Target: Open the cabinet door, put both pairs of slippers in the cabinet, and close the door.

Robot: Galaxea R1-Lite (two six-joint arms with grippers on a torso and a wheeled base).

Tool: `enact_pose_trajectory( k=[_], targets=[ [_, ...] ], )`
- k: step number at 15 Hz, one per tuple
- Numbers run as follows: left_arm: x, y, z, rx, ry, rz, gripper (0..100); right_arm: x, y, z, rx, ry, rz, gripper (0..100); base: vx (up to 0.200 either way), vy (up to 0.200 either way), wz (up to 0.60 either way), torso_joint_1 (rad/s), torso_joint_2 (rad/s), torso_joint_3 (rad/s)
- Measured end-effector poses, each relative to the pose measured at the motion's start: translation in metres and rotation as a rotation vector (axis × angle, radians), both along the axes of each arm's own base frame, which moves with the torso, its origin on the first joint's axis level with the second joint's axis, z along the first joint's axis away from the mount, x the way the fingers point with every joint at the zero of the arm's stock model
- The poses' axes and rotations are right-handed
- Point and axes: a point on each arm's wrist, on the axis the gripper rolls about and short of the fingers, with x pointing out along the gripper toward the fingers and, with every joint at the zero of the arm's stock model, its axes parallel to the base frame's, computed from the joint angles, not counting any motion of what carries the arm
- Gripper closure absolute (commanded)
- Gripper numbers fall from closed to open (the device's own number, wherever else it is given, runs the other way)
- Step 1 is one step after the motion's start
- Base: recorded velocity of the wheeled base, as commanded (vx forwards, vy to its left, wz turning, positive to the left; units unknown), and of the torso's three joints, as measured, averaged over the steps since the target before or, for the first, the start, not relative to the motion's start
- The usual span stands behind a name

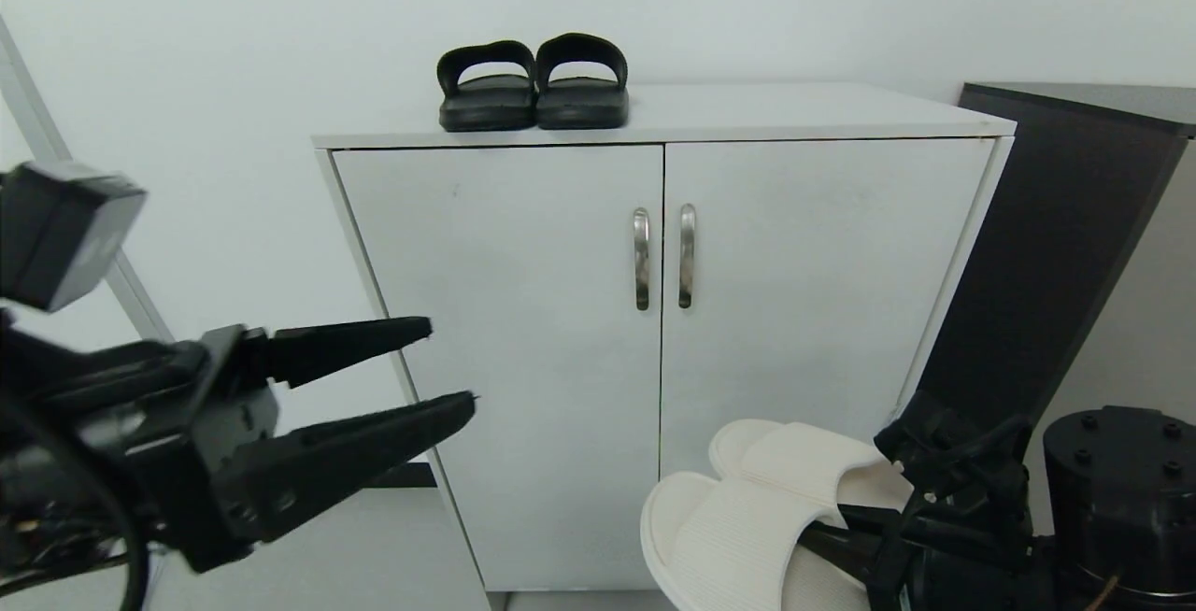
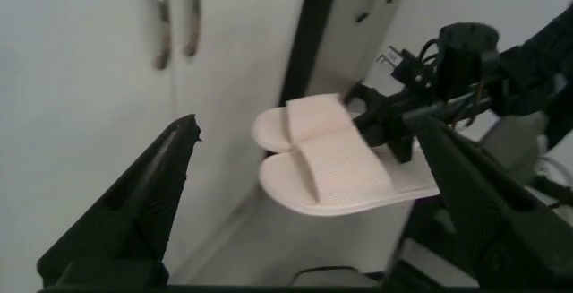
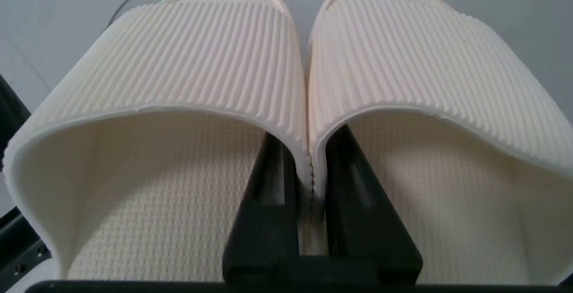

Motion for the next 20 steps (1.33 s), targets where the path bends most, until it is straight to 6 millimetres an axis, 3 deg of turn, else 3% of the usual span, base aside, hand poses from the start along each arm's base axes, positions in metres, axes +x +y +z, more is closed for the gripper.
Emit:
enact_pose_trajectory(
  k=[6,13,17,20],
  targets=[
    [0.034,-0.06,0.018,-0.016,0.018,-0.152,0,0.0,0.0,0.0,-0.001,0.001,-0.004,100,0.0,0.0,0.0,0.0,0.0,0.0],
    [0.083,-0.119,0.018,-0.005,0.049,-0.196,0,0.002,0.0,-0.002,-0.007,0.007,-0.008,100,0.0,0.0,0.0,0.0,0.0,0.0],
    [0.101,-0.135,0.011,0.0,0.074,-0.184,0,0.002,0.001,-0.004,-0.013,0.013,-0.008,100,0.0,0.0,0.0,0.0,0.0,0.0],
    [0.112,-0.142,0.009,-0.001,0.079,-0.08,0,0.003,0.001,-0.005,-0.015,0.015,-0.008,100,0.0,0.0,0.0,0.0,0.0,0.0]
  ],
)
